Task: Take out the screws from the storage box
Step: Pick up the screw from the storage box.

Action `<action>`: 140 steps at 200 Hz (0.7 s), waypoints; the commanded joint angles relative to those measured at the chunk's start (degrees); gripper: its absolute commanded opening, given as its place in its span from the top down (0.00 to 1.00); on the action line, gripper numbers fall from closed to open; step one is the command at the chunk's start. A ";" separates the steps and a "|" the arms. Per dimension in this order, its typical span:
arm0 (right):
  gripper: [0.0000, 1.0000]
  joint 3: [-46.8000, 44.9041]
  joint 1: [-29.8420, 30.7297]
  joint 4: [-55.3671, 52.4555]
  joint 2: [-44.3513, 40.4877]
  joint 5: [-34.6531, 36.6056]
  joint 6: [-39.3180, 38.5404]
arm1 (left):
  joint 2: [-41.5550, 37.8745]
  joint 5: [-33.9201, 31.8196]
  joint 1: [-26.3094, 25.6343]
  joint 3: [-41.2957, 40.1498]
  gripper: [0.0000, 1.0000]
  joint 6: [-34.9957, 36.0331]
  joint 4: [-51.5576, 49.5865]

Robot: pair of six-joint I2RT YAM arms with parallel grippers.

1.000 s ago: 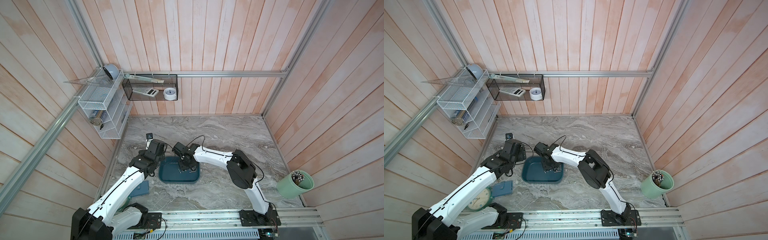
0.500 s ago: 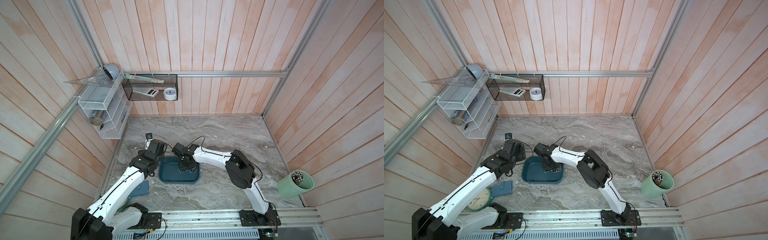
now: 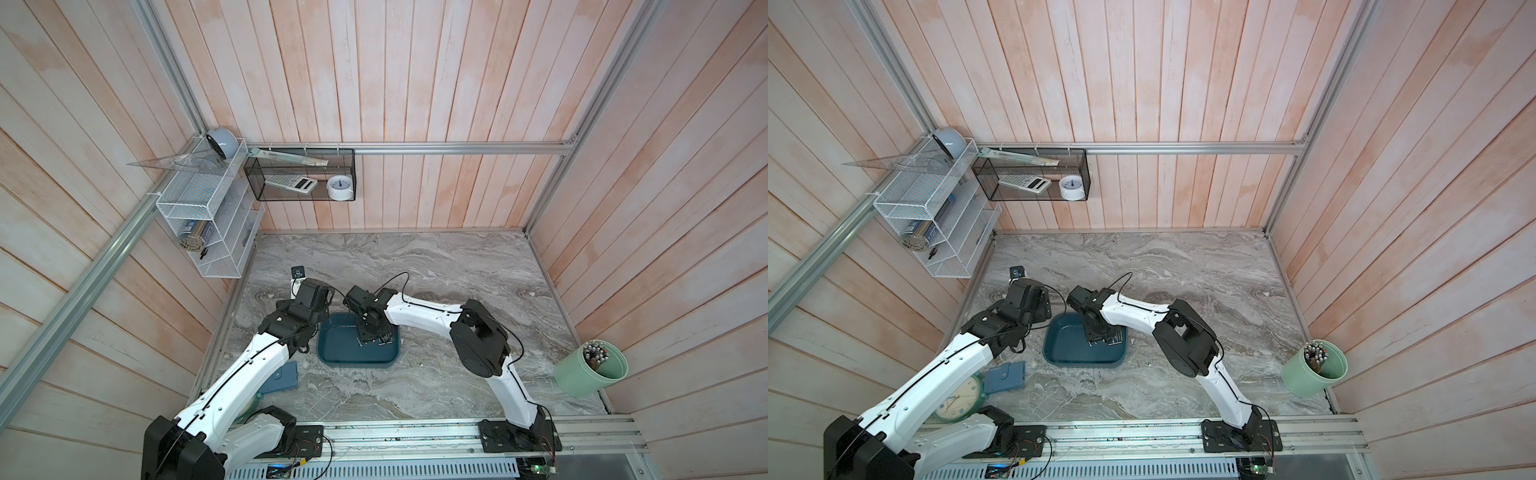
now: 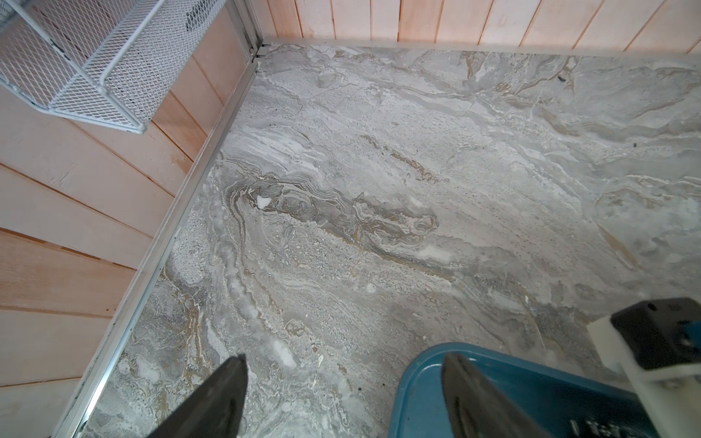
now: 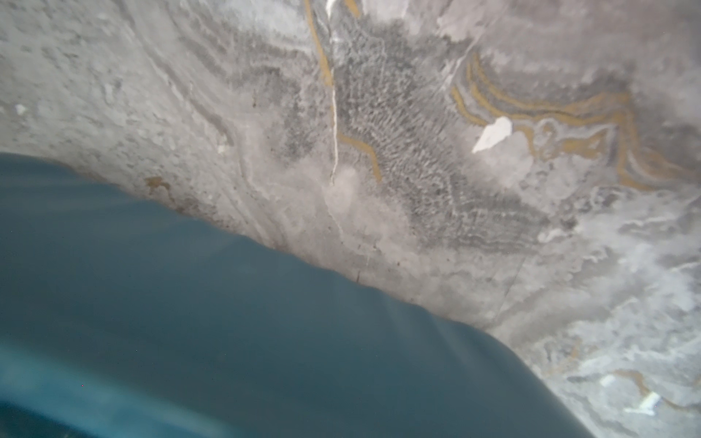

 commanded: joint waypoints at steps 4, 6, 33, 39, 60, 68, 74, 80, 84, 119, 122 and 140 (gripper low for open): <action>0.99 -1.56 0.52 0.74 -2.85 0.61 0.14 | -0.49 -1.81 0.35 -0.42 0.14 0.66 0.20; 0.99 -1.99 0.52 1.35 -3.48 0.63 0.18 | -0.53 -1.87 0.33 -0.43 0.14 0.66 0.26; 0.99 -8.55 0.53 8.79 -10.92 1.65 1.32 | -1.41 -1.14 0.32 -0.64 0.14 0.85 0.95; 0.99 -9.49 0.52 9.75 -12.04 1.73 1.33 | -1.73 -0.54 0.34 -0.80 0.14 0.92 1.30; 0.99 -11.56 0.54 11.19 -14.41 2.07 1.59 | -2.61 2.54 0.32 -1.38 0.14 1.60 2.58; 1.00 -12.27 0.52 11.84 -15.06 2.10 1.68 | -2.86 3.44 0.33 -1.52 0.14 1.62 2.82; 1.00 -12.71 0.52 12.20 -15.43 2.10 1.60 | -2.97 4.04 0.36 -1.57 0.14 1.54 2.89; 1.00 -13.00 0.54 12.41 -15.82 2.19 1.59 | -3.12 4.75 0.32 -1.57 0.14 1.47 2.86; 1.00 -13.07 0.52 12.45 -16.04 2.33 1.51 | -3.08 5.13 0.32 -1.60 0.14 1.45 2.94; 1.00 -13.28 0.03 9.69 -19.06 5.20 0.48 | -3.11 8.12 0.32 -1.66 0.13 1.09 3.13; 1.00 -13.58 -0.07 9.46 -19.49 5.64 0.45 | -3.08 8.53 0.32 -1.66 0.13 1.09 3.12; 1.00 -15.45 -1.11 7.21 -22.78 7.83 0.45 | -3.01 9.57 0.32 -1.74 0.12 1.15 3.25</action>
